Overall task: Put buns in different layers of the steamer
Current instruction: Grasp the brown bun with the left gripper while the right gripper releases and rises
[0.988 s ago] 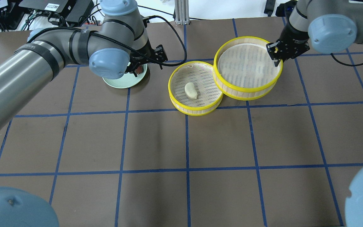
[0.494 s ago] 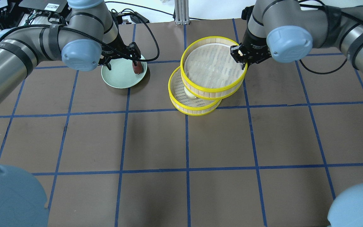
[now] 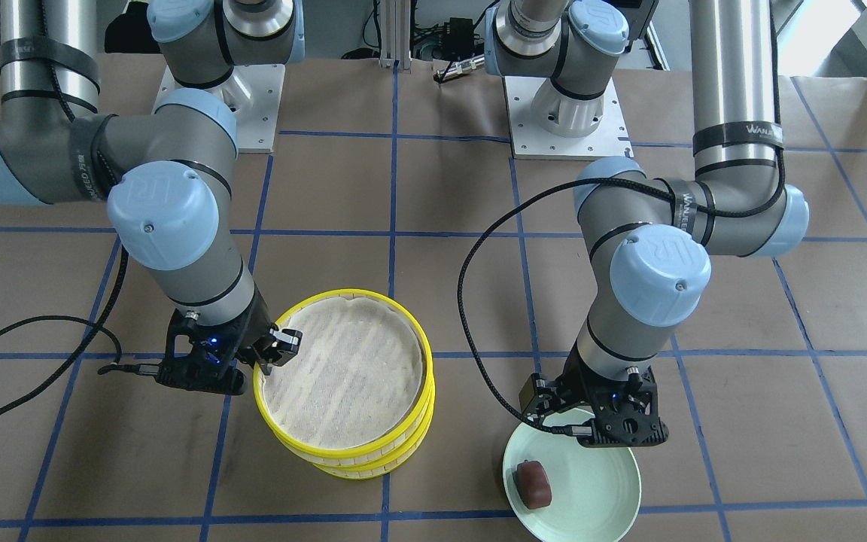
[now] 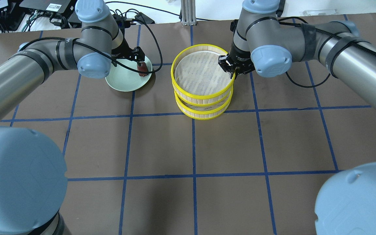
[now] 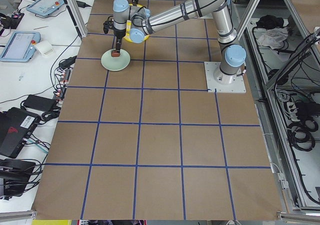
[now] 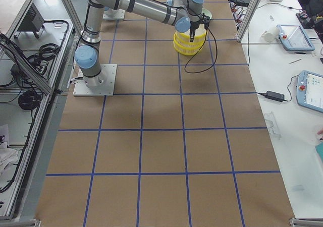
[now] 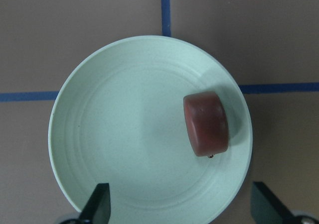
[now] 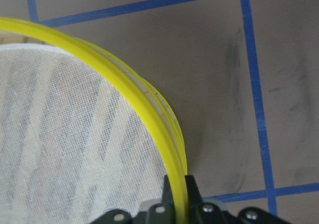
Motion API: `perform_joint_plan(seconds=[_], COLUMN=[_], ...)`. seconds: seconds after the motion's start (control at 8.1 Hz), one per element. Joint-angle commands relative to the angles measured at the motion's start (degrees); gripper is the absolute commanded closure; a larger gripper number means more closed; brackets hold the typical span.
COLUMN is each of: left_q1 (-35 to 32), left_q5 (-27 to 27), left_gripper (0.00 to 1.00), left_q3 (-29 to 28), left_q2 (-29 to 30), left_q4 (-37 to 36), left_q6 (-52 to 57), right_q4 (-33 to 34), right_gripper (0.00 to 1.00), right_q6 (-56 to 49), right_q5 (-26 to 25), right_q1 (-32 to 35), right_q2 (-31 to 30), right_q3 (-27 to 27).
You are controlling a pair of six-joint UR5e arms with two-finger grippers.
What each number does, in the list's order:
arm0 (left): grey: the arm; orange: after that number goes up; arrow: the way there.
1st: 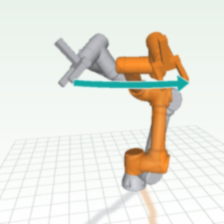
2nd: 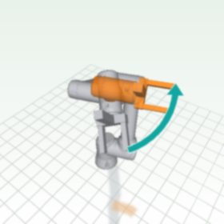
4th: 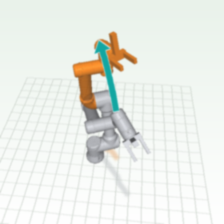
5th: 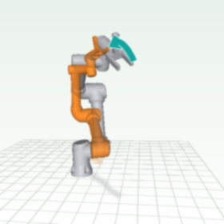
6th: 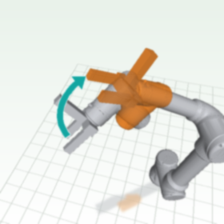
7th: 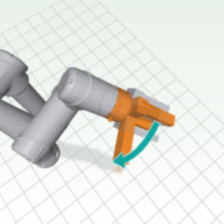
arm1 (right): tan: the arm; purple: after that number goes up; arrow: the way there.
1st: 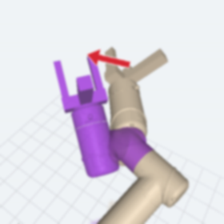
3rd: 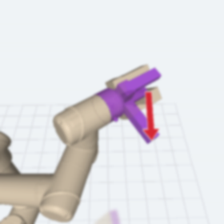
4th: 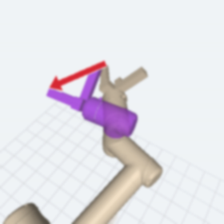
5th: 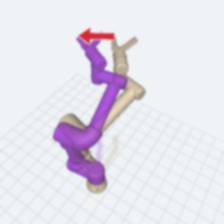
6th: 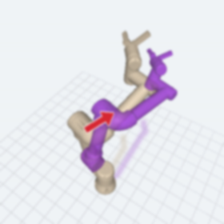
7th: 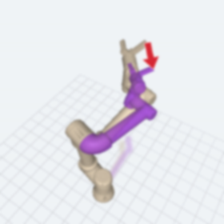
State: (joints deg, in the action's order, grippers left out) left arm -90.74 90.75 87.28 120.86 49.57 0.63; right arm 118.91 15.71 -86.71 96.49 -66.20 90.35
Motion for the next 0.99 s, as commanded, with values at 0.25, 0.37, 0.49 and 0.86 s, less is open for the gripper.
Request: perform_joint_plan(seconds=[0.25,0.37,0.49,0.86], left_q1=[0.12,0.47,0.56,0.56], left_q5=[0.04,-0.57,-0.75,-2.33], left_gripper=[0.0,0.01,0.02,0.12], left_q3=[-2.1,-2.89,-3.16,-3.25], left_q2=[6.23,6.67,7.02,9.13], left_q4=[-6.59,-6.59,-6.59,-6.68], left_q6=[0.95,0.69,0.34,-5.64], right_q4=[1.06,0.97,0.97,0.97], right_gripper=[1.0,1.0,1.0,1.0], right_q6=[0.11,0.29,0.29,0.2], right_q5=[-0.13,-0.04,-0.13,-0.22], right_q1=[0.1,0.1,0.1,0.1], right_q2=[0.98,0.98,0.98,0.98], right_q3=[1.85,1.85,1.85,2.02])
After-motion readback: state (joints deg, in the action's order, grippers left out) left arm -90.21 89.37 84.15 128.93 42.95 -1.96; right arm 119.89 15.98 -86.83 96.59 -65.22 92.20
